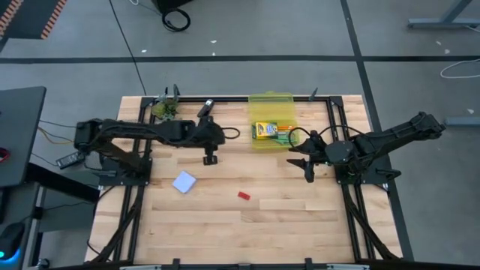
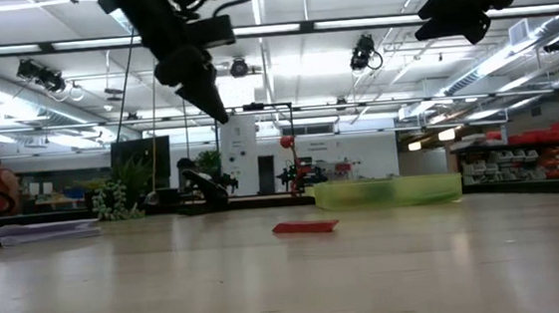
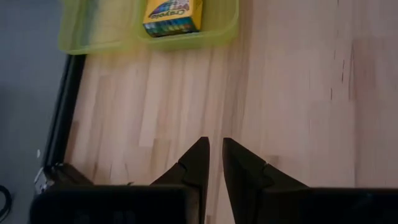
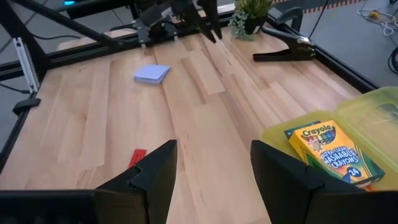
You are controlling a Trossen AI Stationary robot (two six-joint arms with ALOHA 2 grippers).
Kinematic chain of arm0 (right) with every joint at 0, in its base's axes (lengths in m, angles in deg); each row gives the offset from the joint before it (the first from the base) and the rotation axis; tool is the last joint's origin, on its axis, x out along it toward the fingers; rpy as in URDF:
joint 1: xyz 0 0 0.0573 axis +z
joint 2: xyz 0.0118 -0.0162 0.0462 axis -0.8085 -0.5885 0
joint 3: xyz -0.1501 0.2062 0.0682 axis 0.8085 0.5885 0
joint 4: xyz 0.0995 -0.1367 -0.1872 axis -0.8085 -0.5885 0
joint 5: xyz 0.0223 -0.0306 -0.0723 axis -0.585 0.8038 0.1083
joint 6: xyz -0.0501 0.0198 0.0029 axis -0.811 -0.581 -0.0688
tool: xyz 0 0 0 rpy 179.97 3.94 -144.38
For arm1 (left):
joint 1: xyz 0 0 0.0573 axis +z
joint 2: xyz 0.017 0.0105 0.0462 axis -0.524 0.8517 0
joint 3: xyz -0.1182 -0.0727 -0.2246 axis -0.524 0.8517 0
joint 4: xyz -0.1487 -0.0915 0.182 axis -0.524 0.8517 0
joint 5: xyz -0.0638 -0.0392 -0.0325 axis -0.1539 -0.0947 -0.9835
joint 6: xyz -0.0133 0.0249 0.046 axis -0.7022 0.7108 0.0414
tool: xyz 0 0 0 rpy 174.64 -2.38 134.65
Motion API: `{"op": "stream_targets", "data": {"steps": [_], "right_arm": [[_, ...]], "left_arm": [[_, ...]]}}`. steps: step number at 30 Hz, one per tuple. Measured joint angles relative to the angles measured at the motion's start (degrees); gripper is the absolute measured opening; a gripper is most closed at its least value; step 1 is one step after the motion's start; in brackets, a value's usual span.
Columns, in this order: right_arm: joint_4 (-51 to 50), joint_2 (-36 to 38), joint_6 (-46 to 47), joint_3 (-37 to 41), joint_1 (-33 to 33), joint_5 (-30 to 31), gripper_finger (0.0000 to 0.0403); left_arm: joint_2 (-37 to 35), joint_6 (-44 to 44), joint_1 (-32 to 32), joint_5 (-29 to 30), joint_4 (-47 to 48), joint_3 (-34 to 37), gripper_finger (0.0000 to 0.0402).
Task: Pack school essentials
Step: Put the blue sticky notes into the yellow supply box
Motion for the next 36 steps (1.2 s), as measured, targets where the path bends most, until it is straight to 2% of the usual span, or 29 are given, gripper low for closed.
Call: {"op": "stream_targets", "data": {"steps": [9, 15, 21, 24, 27, 30, 36], "right_arm": [[1.9, 0.0, -1.9, 0.0, 0.0, 0.7, 0.0212], [6.4, -0.7, -5.2, 0.0, 0.0, 2.6, 0.0212], [11.1, -4.1, -7.0, 0.0, 0.0, 3.8, 0.0212], [11.9, -6.5, -7.6, 0.0, -0.2, 5.6, 0.0212], [12.7, -9.0, -8.0, 0.0, -1.1, 6.2, 0.0212], [13.9, -11.7, -8.4, 0.0, -2.4, 6.3, 0.0212], [19.4, -16.0, -14.1, 0.0, -4.6, 5.7, 0.0212]], "left_arm": [[-9.6, -1.5, 0.0, 0.0, -3.7, 9.5, 0.0051], [-13.5, -11.6, -0.5, 0.0, -6.8, 16.6, 0.0055], [-14.0, -19.7, -1.2, -0.1, -6.9, 23.7, 0.0055], [-13.8, -23.3, -1.6, -0.4, -5.5, 25.0, 0.0059], [-13.8, -24.9, -2.9, -3.1, -3.2, 25.1, 0.007], [-13.8, -24.5, -5.4, -7.1, 0.4, 25.1, 0.0083], [-13.8, -23.6, -11.8, -7.7, 4.1, 25.0, 0.0112]]}}
